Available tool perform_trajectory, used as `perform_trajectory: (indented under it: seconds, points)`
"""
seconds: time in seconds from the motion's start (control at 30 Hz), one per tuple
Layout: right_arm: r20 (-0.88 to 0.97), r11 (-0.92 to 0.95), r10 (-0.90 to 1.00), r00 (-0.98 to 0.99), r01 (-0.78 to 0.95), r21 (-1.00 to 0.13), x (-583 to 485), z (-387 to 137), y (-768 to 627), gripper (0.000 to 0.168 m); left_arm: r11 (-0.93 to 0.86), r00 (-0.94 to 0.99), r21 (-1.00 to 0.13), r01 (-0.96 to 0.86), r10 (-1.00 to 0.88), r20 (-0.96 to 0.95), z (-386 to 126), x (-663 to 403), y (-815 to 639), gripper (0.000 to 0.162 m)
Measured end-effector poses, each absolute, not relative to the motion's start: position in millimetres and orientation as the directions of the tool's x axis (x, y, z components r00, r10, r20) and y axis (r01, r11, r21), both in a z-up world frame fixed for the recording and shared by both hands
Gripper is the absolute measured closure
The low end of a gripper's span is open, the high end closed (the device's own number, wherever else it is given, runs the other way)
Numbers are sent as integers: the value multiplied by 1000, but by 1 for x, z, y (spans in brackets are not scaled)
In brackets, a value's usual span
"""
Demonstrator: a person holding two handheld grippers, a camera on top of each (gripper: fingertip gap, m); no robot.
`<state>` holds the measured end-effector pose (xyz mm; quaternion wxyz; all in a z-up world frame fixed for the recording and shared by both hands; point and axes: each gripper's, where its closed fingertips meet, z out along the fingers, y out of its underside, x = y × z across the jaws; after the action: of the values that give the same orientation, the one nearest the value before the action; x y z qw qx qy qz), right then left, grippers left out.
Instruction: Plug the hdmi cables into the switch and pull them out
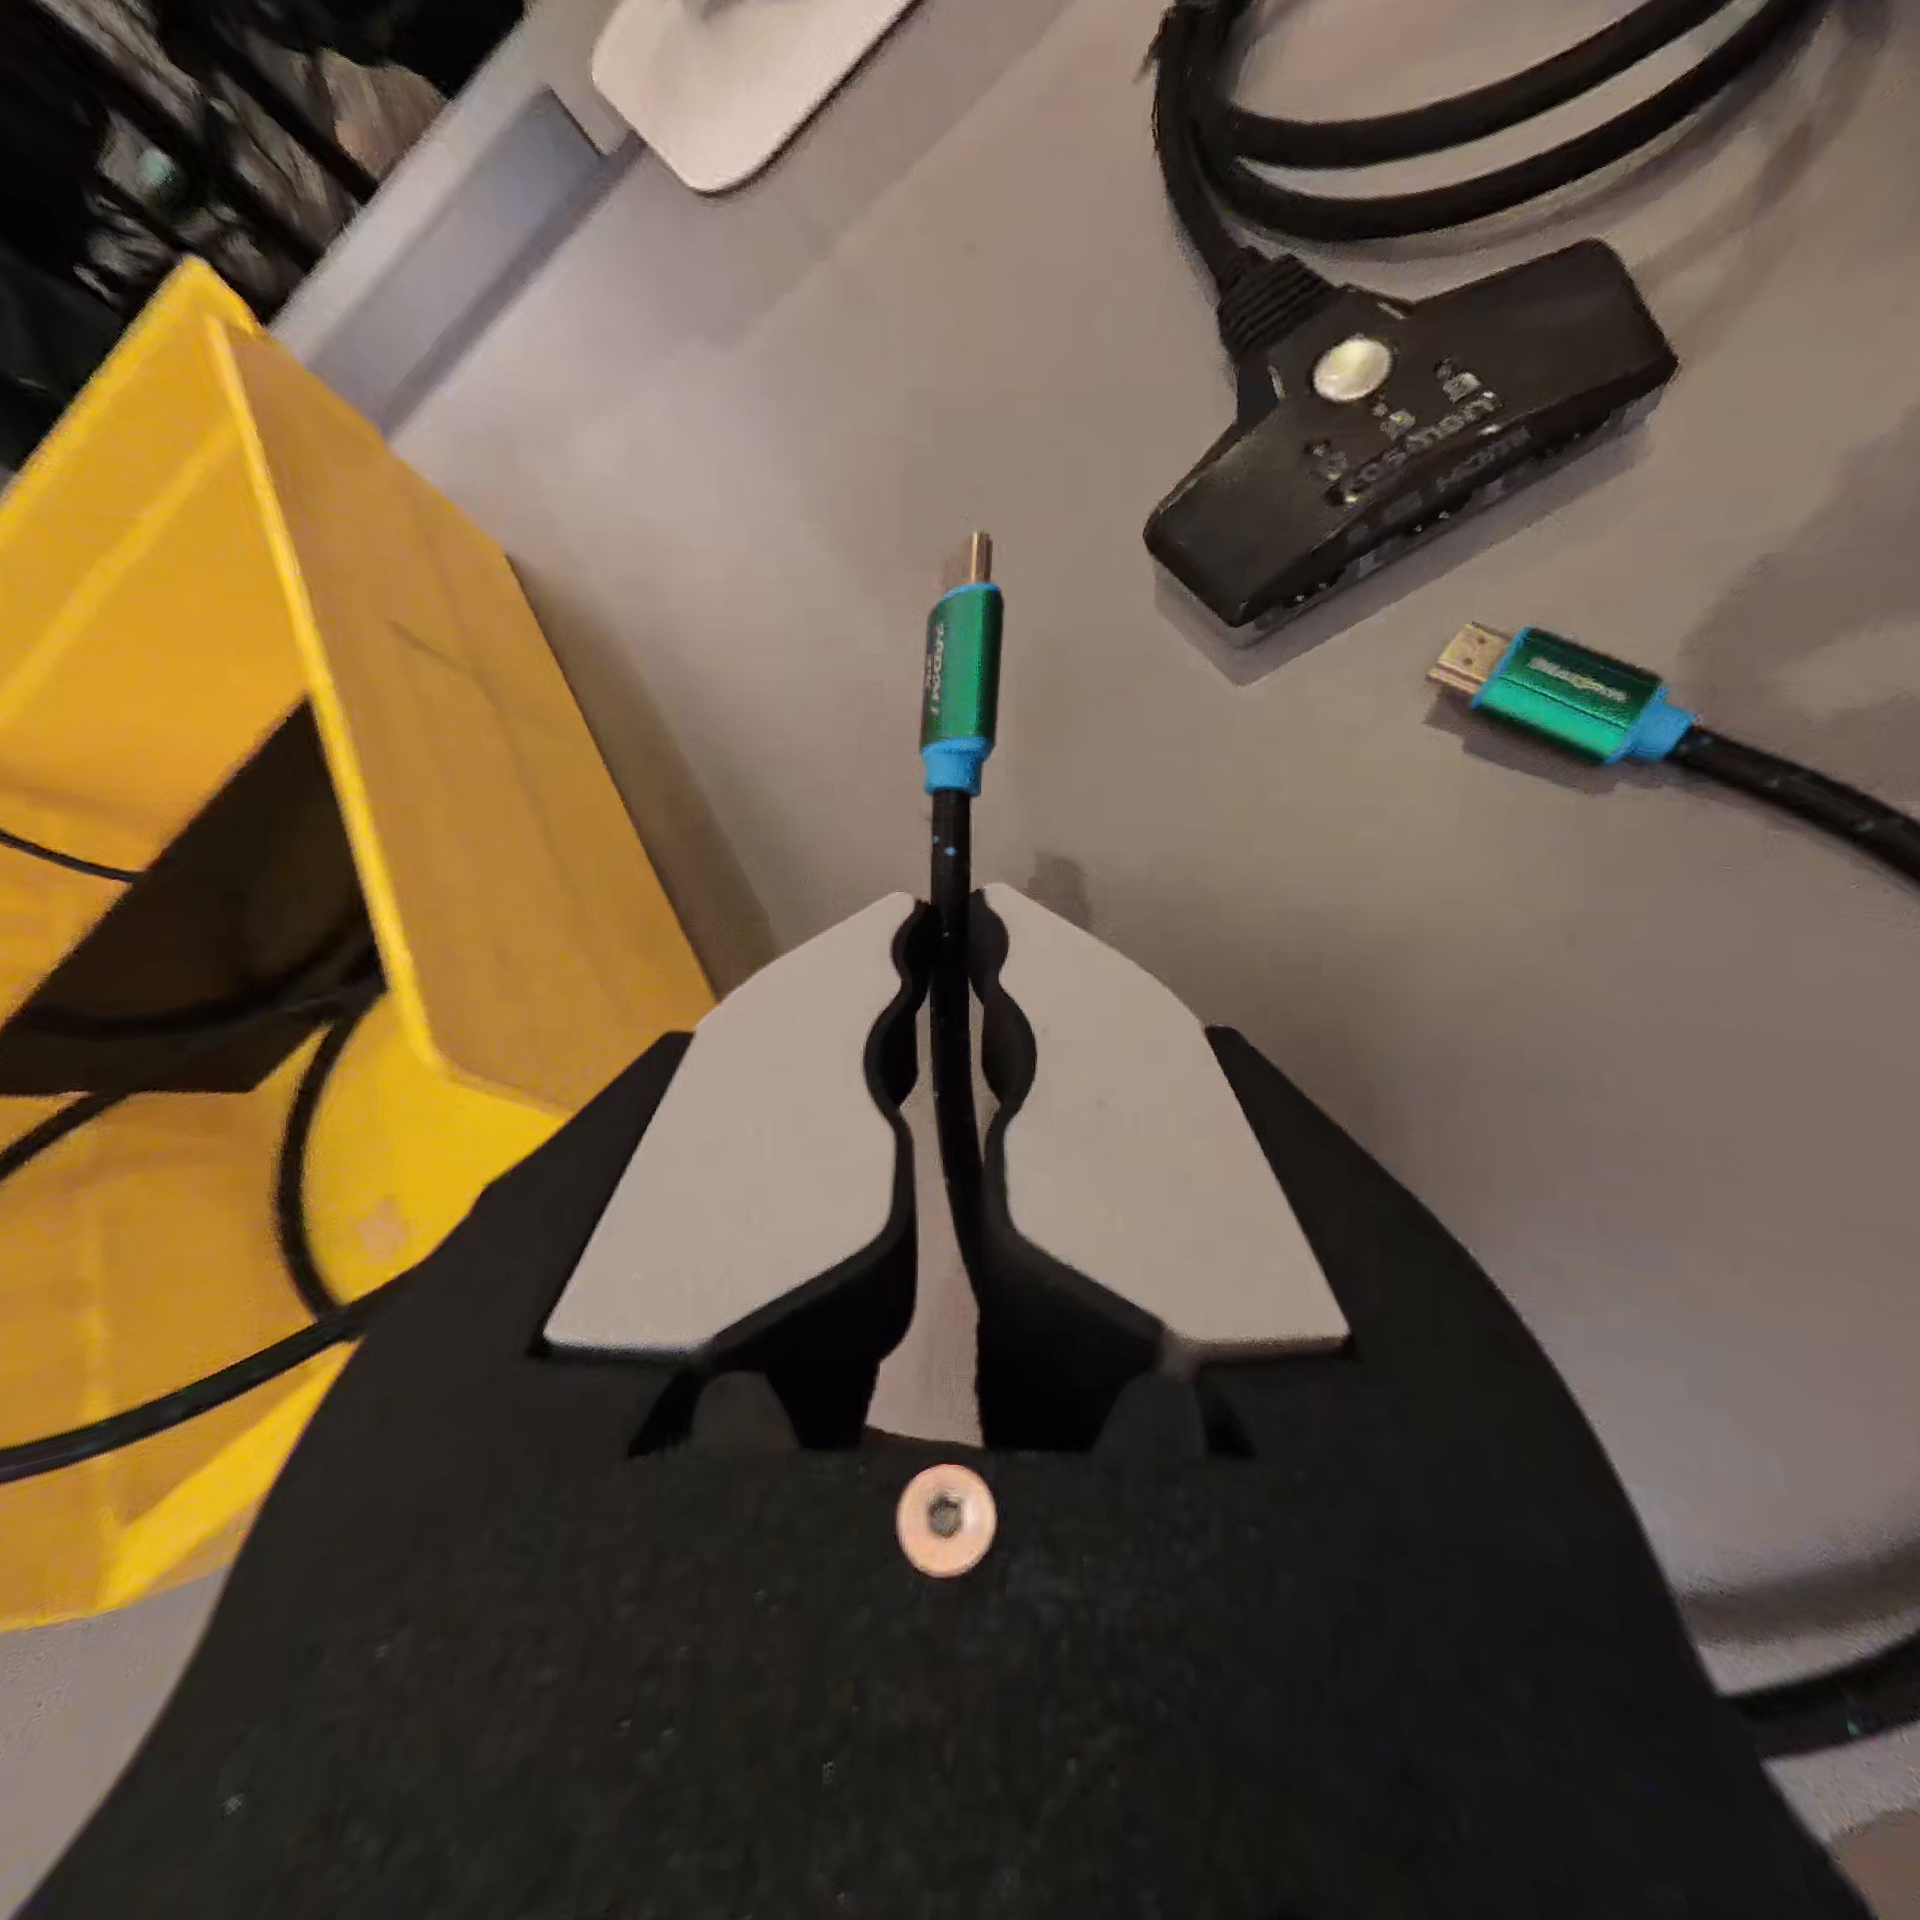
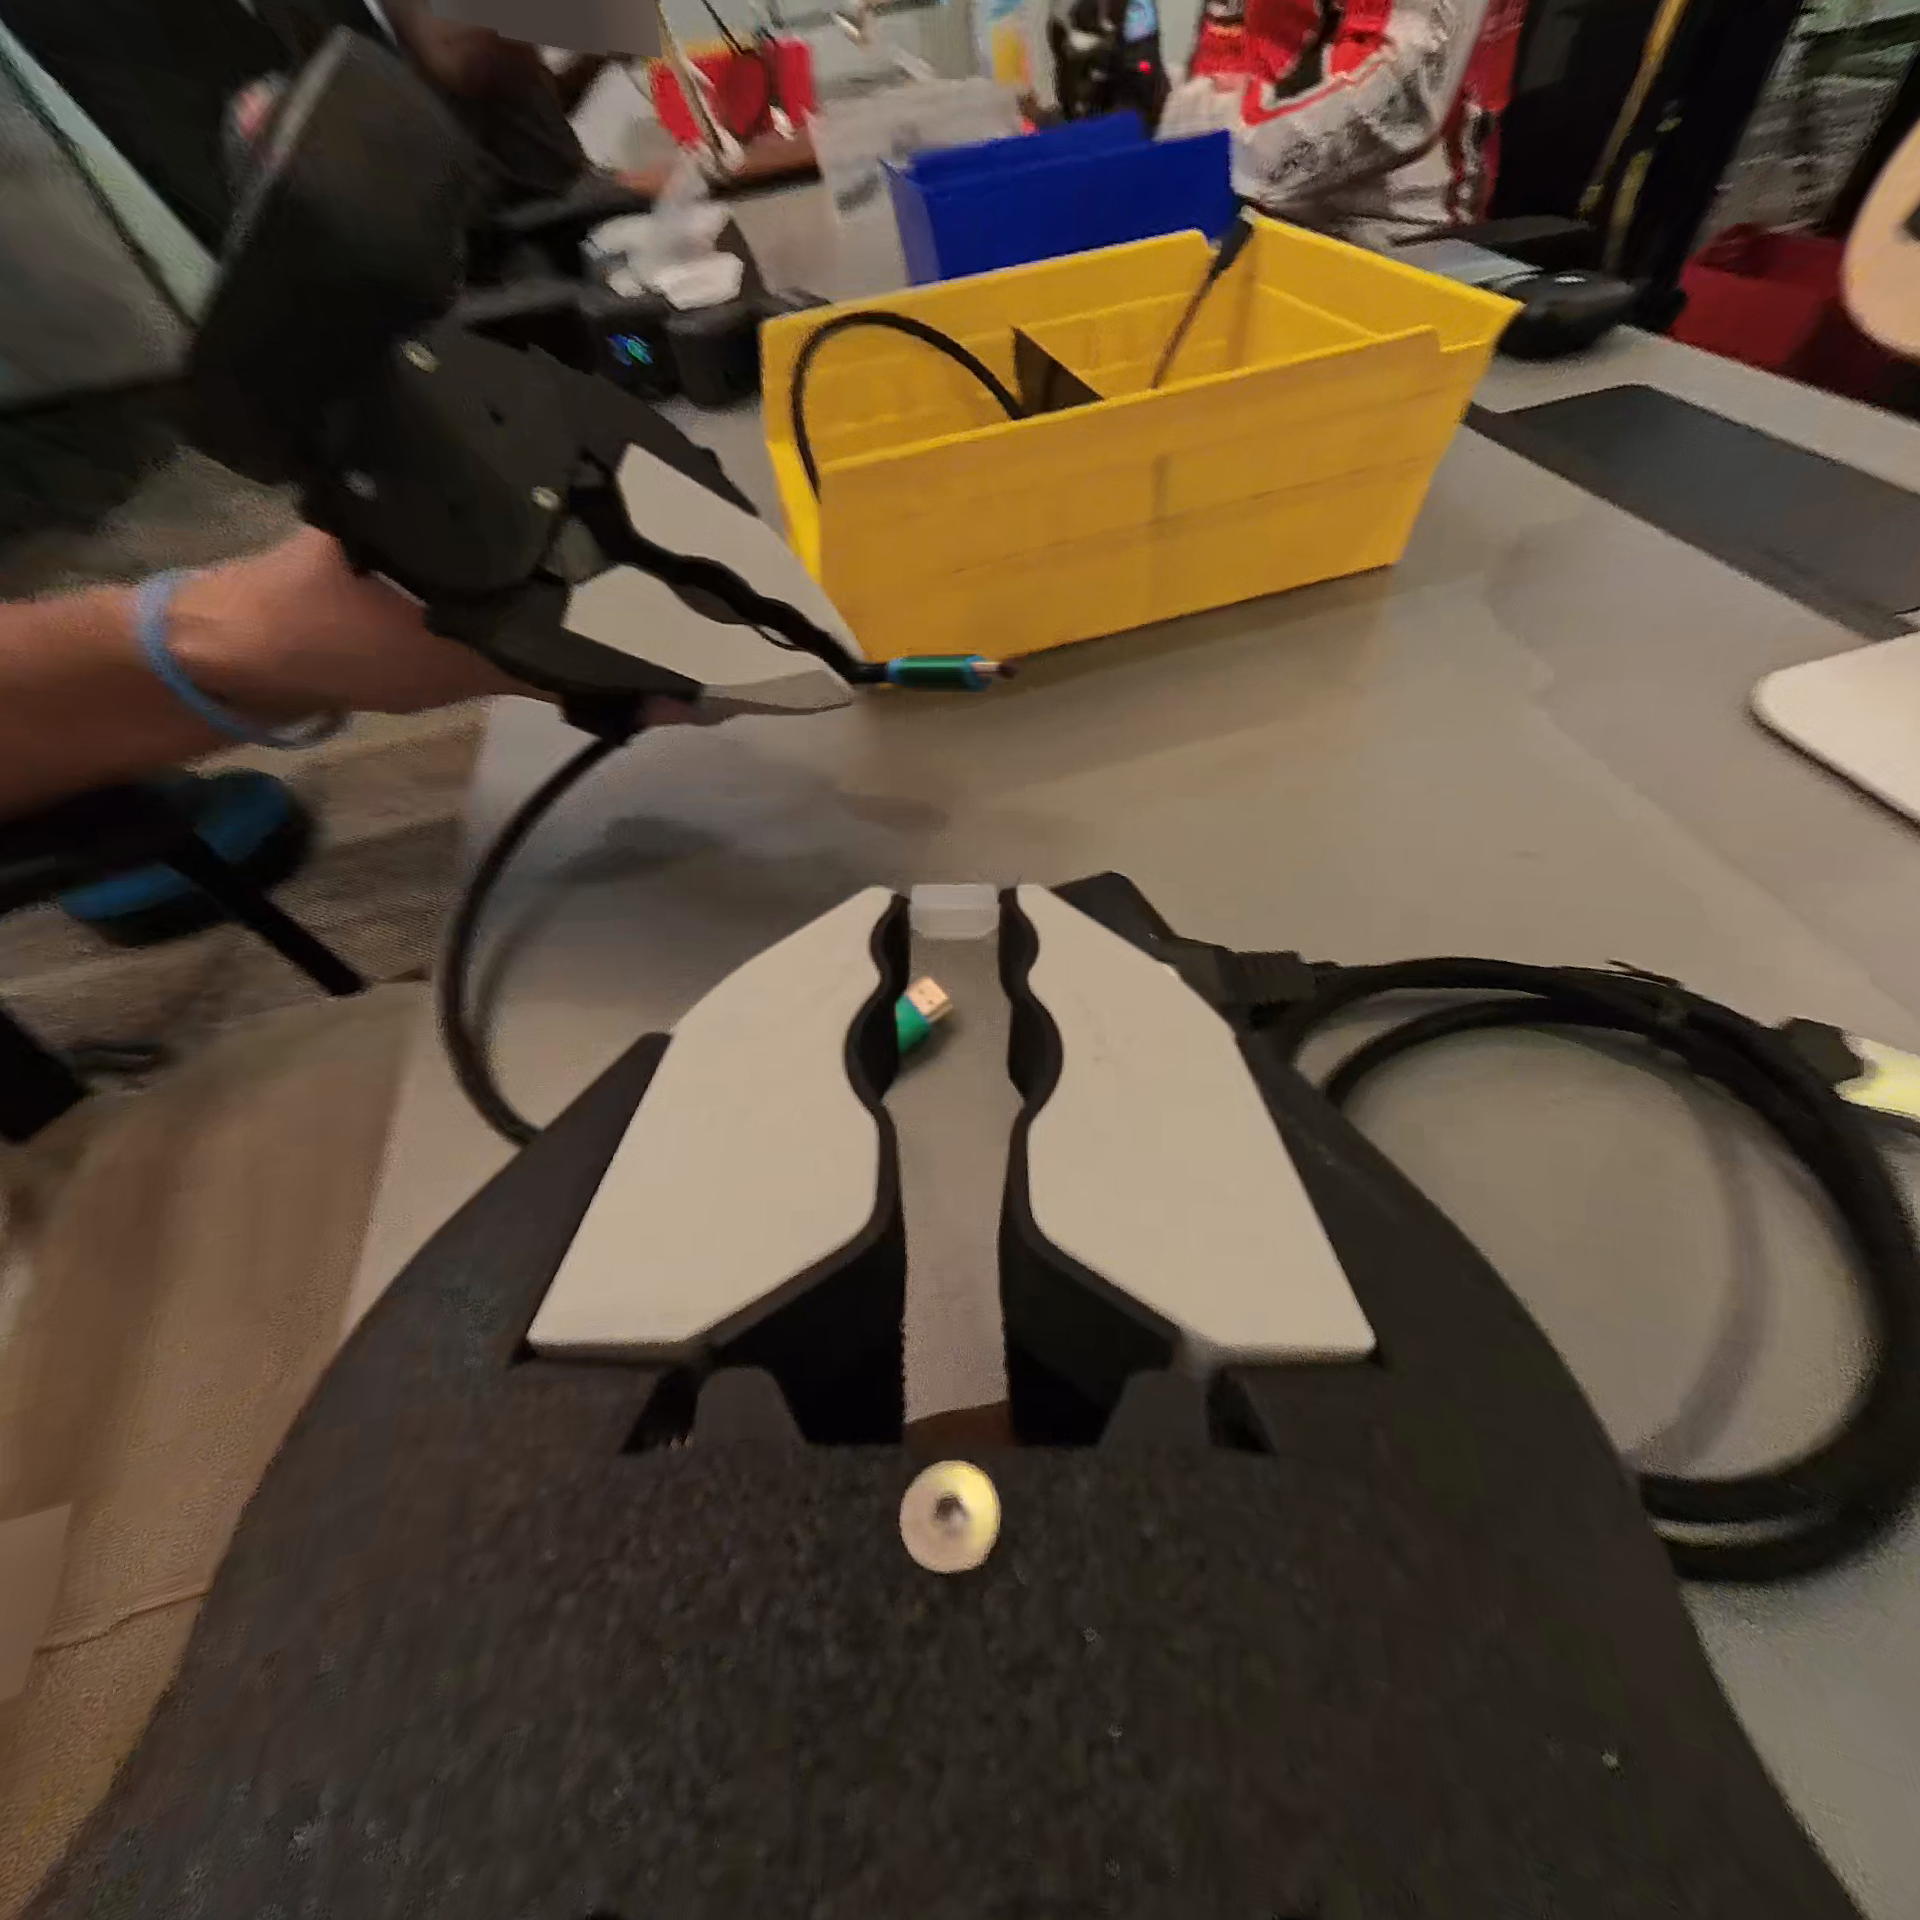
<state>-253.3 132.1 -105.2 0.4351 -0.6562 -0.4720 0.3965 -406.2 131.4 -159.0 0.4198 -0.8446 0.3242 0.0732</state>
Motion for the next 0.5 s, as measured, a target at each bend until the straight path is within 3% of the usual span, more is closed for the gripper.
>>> perform_trajectory:
  seconds: [0.23,0.5]
  points:
    - [107,-41,949,295,455,-889,-259,-119,131,153,-459,751,-614,-642,-536,-384,-179,-398,126,155]
    - [174,-149,904,389,672,-726,-238,-173,149,153,-526,753,-571,-630,-594,-284,-201,-395,118,155]
